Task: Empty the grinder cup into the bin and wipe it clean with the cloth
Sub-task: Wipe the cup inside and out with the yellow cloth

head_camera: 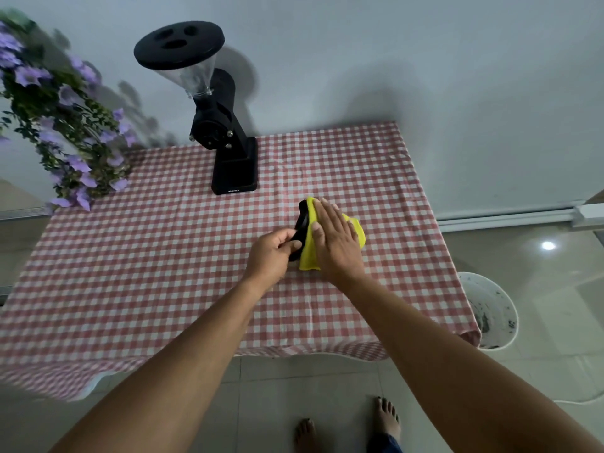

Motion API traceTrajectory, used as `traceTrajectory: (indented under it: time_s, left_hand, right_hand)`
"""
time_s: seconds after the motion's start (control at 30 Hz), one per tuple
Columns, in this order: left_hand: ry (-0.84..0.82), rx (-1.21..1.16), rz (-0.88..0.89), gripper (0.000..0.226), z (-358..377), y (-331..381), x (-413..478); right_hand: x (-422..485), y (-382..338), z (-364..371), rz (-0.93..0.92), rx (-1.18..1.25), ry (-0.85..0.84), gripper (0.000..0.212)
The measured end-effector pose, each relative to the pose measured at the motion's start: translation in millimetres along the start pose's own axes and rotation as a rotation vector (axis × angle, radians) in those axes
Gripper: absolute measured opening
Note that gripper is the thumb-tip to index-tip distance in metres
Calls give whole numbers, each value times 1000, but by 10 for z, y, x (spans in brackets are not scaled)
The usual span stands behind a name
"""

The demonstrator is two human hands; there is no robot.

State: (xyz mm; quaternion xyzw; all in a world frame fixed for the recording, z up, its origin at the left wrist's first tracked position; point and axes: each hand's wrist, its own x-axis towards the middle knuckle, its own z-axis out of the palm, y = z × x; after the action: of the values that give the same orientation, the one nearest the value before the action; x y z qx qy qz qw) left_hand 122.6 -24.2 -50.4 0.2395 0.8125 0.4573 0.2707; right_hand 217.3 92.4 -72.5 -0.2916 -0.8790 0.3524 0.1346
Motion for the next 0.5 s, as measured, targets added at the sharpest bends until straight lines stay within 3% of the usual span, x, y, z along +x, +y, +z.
traceTrajectory:
  time_s: [0.13,0.33,0.5]
  left_hand:
    - [-44,0,47,20,-26,-24,-58]
    - [-53,6,48,18,-92,-69,-60]
    - [-64,23,50,14,-136,-133,-97]
  right_hand:
    - [82,189,-56,237,133,29,57]
    - [-31,-88,-28,-39,-26,-43,53]
    - [63,146,-127,293,158,-8,52]
